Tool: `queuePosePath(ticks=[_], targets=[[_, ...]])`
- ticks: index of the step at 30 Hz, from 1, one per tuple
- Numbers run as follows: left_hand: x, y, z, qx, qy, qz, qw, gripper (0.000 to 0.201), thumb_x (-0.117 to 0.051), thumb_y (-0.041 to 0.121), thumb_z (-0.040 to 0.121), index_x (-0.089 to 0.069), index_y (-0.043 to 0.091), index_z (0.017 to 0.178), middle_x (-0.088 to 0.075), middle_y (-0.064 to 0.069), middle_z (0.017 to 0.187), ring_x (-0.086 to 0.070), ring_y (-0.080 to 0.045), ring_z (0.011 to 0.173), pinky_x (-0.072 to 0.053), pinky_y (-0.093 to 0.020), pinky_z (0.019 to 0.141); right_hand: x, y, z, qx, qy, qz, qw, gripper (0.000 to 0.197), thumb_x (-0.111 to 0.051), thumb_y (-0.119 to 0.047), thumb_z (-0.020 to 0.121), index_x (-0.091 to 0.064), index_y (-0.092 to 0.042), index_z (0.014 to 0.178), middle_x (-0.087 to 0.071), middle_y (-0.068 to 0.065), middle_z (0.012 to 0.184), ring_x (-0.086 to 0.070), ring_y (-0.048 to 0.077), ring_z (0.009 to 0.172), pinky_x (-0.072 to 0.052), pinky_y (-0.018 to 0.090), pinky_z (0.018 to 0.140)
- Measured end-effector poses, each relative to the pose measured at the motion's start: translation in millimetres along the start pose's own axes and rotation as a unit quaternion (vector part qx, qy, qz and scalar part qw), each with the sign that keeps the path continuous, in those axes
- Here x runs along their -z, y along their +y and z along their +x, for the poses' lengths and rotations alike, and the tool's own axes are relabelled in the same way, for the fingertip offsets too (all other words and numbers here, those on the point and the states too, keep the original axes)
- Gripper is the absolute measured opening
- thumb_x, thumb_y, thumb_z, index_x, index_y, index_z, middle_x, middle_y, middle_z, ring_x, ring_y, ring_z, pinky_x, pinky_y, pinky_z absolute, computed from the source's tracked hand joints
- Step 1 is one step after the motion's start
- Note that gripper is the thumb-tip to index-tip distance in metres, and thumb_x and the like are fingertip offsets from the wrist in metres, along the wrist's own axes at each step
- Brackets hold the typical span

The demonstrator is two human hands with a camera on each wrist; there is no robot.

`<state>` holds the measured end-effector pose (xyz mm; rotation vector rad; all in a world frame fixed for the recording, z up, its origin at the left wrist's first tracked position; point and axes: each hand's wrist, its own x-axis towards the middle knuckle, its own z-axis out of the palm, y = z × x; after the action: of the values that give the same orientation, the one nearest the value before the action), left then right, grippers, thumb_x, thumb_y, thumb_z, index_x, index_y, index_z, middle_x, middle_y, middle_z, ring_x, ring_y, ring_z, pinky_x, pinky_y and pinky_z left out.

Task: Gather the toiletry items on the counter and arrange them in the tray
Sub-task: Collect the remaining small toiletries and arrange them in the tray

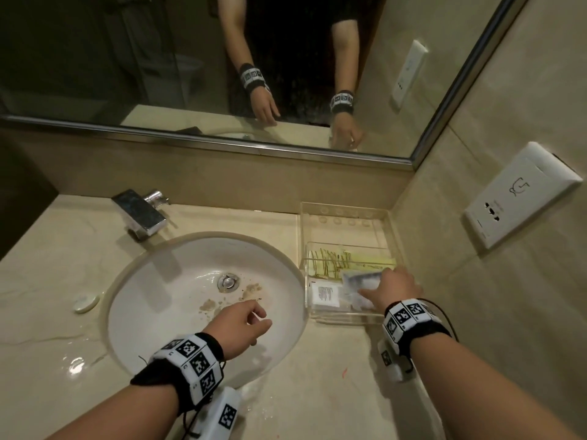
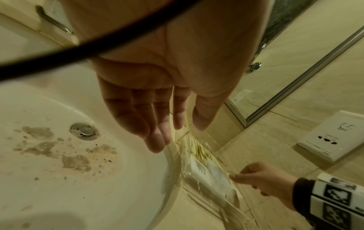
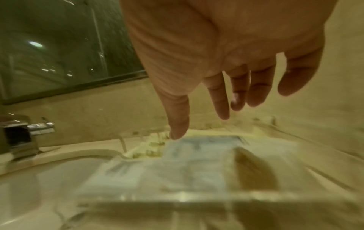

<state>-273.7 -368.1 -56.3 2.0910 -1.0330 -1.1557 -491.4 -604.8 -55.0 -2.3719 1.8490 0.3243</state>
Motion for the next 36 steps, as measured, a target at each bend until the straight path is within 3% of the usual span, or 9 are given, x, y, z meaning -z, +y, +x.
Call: queuePosePath(ticks=[3, 7, 16, 23, 31, 36], targets=[[13, -7, -7, -0.003, 0.0, -0.011, 1.0, 0.019, -0.058, 0.035, 0.09, -0.059, 0.021, 0.102, -0.065, 0.0, 0.089, -0.067, -0.01, 0.069, -0.054, -0.03, 0.072, 18, -45, -17, 0.065, 0.053, 0.02, 0.996, 0.06, -0.061, -0.063, 0.076, -0.061, -0.016, 0.113, -0.054, 0.006, 0.119, -0.053, 0.025, 0.107, -0.047, 0.043, 0.093], [45, -26, -25, 0.003, 0.036, -0.033, 0.999, 0.023, -0.059, 0.037, 0.09, -0.06, 0.019, 0.102, -0.068, -0.004, 0.09, -0.065, -0.009, 0.065, -0.051, -0.027, 0.07, 28, -127, -49, 0.166, 0.067, 0.034, 0.983, 0.058, -0.061, -0.061, 0.079, -0.058, -0.017, 0.116, -0.055, 0.003, 0.118, -0.052, 0.022, 0.107, -0.046, 0.041, 0.092], [142, -131, -93, 0.081, 0.149, -0.133, 0.976, 0.02, -0.06, 0.033, 0.089, -0.061, 0.018, 0.103, -0.067, -0.006, 0.093, -0.07, -0.019, 0.079, -0.054, -0.03, 0.066, -5, -329, -147, 0.371, -0.009, 0.055, 0.927, 0.051, -0.065, -0.052, 0.08, -0.056, -0.019, 0.117, -0.058, 0.002, 0.117, -0.056, 0.024, 0.106, -0.047, 0.037, 0.089], [193, -222, -147, 0.134, 0.204, -0.21, 0.946, 0.016, -0.063, 0.033, 0.088, -0.061, 0.02, 0.098, -0.062, 0.001, 0.086, -0.066, -0.017, 0.07, -0.052, -0.031, 0.059, -49, -443, -188, 0.421, -0.051, 0.013, 0.905, 0.051, -0.066, -0.05, 0.08, -0.054, -0.018, 0.117, -0.058, 0.004, 0.117, -0.056, 0.025, 0.106, -0.049, 0.04, 0.088], [214, -279, -182, 0.177, 0.208, -0.201, 0.941, 0.018, -0.06, 0.037, 0.088, -0.06, 0.024, 0.099, -0.064, 0.003, 0.088, -0.066, -0.011, 0.073, -0.055, -0.034, 0.077, -71, -501, -180, 0.416, -0.048, -0.057, 0.906, 0.043, -0.059, -0.03, 0.086, -0.049, -0.025, 0.128, -0.052, 0.006, 0.122, -0.053, 0.029, 0.112, -0.048, 0.04, 0.089], [221, -288, -185, 0.177, 0.207, -0.202, 0.941, 0.022, -0.059, 0.035, 0.089, -0.06, 0.02, 0.105, -0.064, 0.004, 0.086, -0.063, -0.009, 0.067, -0.052, -0.03, 0.071, -79, -512, -177, 0.43, -0.042, -0.104, 0.896, 0.034, -0.044, -0.03, 0.095, -0.052, -0.028, 0.128, -0.053, 0.005, 0.125, -0.048, 0.029, 0.117, -0.038, 0.043, 0.096]])
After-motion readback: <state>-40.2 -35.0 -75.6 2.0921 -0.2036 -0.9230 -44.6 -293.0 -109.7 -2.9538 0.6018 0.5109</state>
